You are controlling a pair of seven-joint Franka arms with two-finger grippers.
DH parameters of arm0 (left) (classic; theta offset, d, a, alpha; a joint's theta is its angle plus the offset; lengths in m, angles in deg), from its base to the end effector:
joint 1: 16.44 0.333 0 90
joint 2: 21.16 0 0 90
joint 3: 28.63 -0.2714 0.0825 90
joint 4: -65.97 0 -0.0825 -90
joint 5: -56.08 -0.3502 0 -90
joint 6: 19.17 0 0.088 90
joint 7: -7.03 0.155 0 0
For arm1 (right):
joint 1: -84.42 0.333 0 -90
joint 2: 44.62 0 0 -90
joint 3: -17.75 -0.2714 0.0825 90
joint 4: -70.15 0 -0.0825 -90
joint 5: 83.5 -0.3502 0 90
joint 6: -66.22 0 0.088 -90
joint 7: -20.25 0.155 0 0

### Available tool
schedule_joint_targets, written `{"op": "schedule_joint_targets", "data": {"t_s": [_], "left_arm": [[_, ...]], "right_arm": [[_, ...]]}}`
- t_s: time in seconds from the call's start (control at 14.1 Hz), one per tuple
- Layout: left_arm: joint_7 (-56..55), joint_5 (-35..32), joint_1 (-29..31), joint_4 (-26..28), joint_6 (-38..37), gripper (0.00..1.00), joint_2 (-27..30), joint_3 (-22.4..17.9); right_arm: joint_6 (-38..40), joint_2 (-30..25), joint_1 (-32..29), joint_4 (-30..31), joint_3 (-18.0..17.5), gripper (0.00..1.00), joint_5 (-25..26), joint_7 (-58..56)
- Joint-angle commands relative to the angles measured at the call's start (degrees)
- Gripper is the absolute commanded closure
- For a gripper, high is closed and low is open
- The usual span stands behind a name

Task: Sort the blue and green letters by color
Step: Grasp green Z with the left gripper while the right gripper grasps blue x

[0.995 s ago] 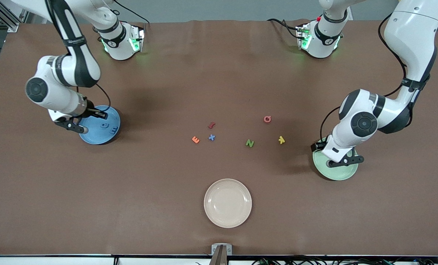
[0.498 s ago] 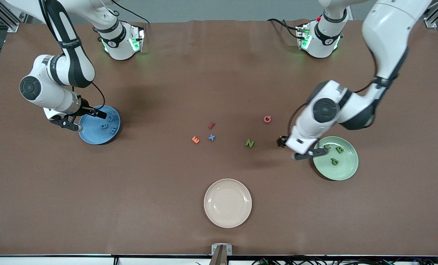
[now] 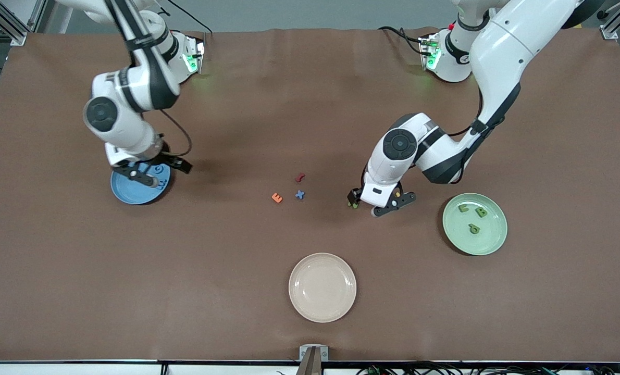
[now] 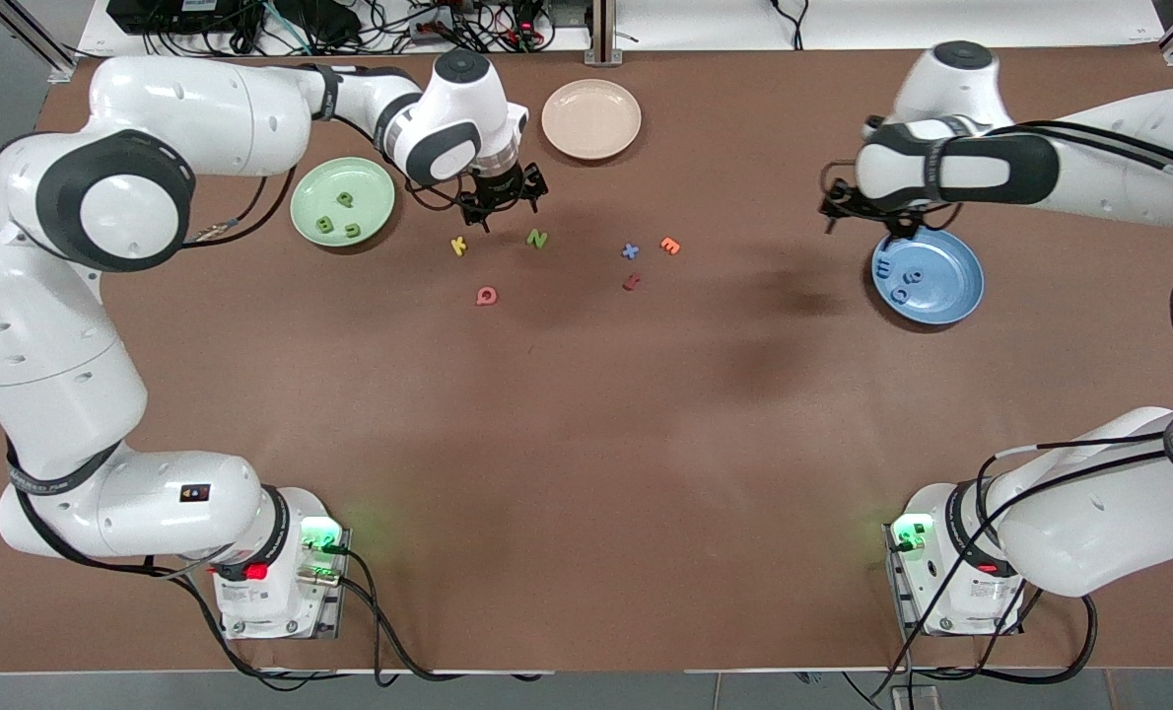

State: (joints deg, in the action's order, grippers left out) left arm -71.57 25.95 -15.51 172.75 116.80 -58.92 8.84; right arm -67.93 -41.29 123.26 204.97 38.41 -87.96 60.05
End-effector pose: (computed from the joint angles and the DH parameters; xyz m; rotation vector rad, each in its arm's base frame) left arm 0.4897 -0.3368 0.1637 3.0224 0.7059 0.0052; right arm 0.4465 0.1489 0.2344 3.0637 -0.6747 -0.1154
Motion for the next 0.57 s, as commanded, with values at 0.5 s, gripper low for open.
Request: {"op": "schedule_joint_targets", "data": {"t_s": [0.5], "left_arm": [[-26.6,-3.27,-15.51,-7.81,0.44,0.0,-6.36,-9.96]], "right_arm": [[0.38,23.89,18.02,-26.07,0.6,0.0,-6.79,9.23]]}}
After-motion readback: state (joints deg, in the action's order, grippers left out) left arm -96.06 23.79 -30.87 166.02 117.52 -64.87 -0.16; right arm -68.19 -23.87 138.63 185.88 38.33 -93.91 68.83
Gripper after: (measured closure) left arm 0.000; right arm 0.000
